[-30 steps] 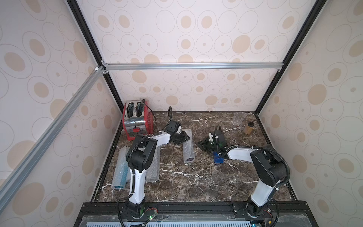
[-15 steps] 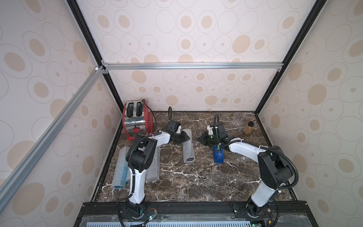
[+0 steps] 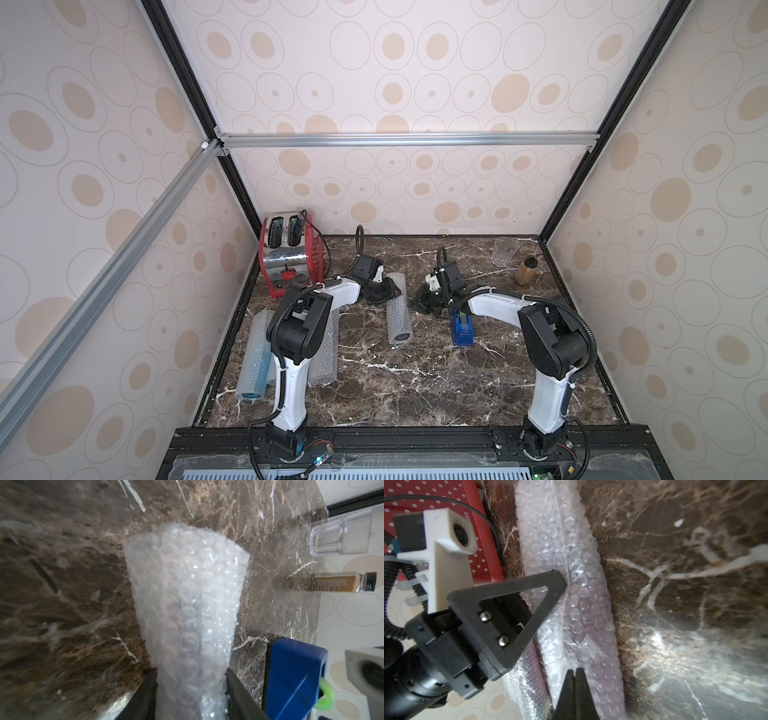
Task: Wrap wine bottles in bubble wrap
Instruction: Stick the tape on the bubble wrap.
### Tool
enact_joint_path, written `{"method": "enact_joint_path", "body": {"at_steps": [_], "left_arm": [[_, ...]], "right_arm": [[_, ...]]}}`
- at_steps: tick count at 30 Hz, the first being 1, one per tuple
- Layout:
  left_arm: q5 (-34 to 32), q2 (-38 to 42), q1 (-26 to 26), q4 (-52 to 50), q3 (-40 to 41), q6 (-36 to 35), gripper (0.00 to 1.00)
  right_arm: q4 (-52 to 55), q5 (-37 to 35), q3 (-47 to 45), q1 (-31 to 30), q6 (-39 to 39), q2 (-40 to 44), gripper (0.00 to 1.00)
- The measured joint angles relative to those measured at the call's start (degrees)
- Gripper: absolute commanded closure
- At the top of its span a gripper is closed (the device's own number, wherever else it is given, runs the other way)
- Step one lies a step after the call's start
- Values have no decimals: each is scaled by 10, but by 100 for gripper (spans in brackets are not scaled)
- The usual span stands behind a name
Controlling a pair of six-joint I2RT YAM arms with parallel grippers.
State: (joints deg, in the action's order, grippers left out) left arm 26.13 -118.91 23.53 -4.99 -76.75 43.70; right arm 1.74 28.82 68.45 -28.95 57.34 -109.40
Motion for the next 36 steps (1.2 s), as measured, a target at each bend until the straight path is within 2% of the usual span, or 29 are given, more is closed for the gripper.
{"method": "enact_joint_path", "body": {"at_steps": [17,30,36], "left_arm": [[-1,0,0,0,0,0,52],[-1,0,0,0,0,0,51],[-1,0,0,0,0,0,52]], "right_arm": [[10,10,12,-22,-4,0,97],[79,-17,40,-41,-54,-10,96],[93,-20,42,-39,-74,-6,85]]}}
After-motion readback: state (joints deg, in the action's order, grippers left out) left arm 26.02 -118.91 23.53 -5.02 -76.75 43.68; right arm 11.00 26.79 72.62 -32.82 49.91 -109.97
